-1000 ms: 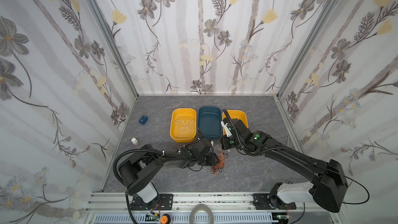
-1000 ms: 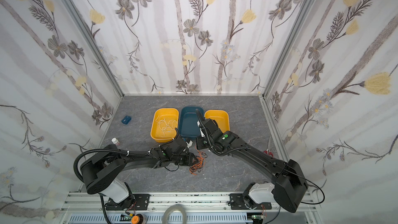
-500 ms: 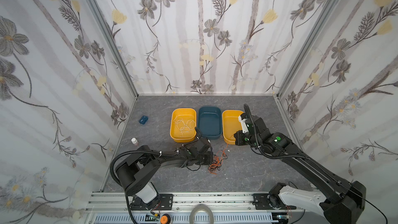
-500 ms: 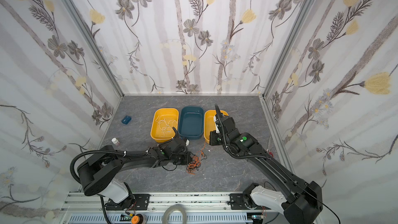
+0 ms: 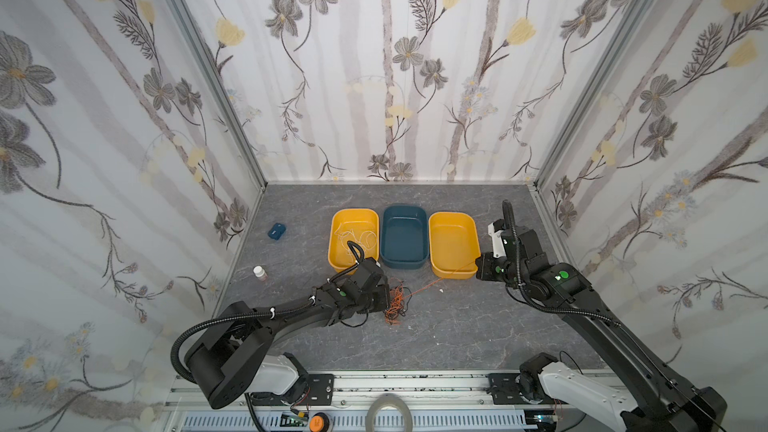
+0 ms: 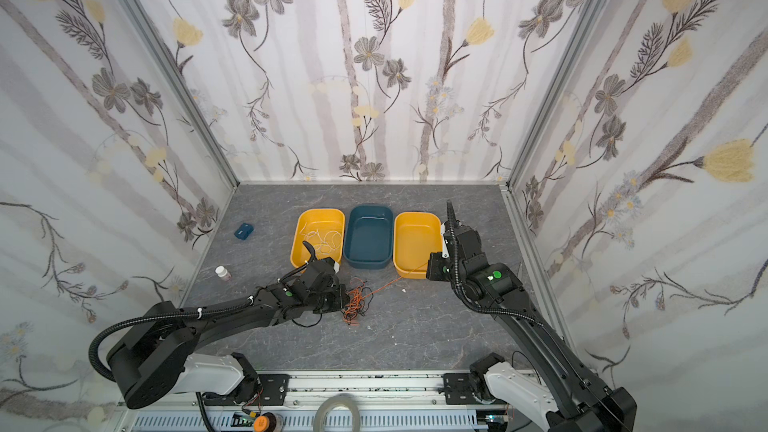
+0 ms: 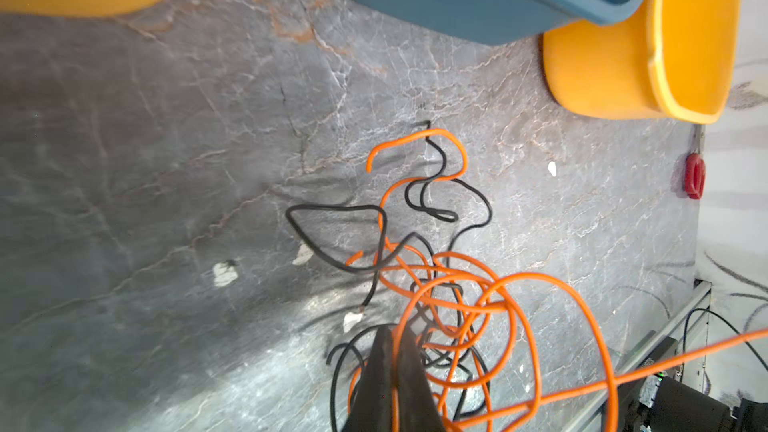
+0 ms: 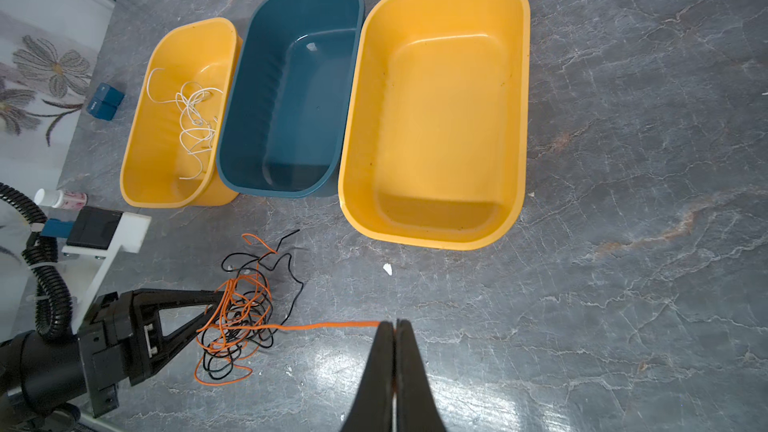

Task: Untangle the cables
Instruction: 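Pull the orange cable away from the left gripper with the right gripper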

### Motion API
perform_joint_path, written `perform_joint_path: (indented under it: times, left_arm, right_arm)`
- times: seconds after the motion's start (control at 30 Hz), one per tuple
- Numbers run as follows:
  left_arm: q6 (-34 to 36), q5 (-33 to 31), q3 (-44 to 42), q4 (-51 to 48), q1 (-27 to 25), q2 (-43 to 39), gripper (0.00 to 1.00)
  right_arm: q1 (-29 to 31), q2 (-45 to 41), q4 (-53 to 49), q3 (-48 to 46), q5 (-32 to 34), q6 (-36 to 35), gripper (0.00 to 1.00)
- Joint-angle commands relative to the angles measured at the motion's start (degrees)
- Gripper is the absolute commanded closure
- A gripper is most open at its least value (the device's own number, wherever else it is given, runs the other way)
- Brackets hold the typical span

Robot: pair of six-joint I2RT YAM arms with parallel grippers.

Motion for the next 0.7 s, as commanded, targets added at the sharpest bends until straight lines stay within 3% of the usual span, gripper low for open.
perform_joint_path:
  times: [0.0, 0.13, 0.27, 0.5, 0.67]
  left_arm:
    - [-0.69, -3.09, -1.03, -4.95, 1.05, -2.37, 0.93]
    - [-1.65, -2.80, -2.55, -4.77, 2.17, -4.27, 0.81]
    - [-1.68, -2.75, -3.40, -5.96, 2.74, -7.52, 0.69]
    - [2.41, -0.83, 0.67, -9.21, 2.83, -8.04, 0.36]
    - [7.87, -0.13, 6.27, -11.90, 2.54, -4.73, 0.33]
  right_arm:
    - [-0.18, 0.02, 2.61, -2.82, -4.38, 0.53, 1.00]
    - [0.64, 1.18, 7.84, -7.43, -10.67, 4.60, 1.00]
    - [2.42, 1.76, 7.97, -8.73, -10.40, 5.32, 1.00]
    - [4.10, 1.29, 7.16, -8.69, -10.08, 4.92, 1.00]
    - [5.24, 1.33, 6.90, -8.71, -9.29, 4.66, 1.00]
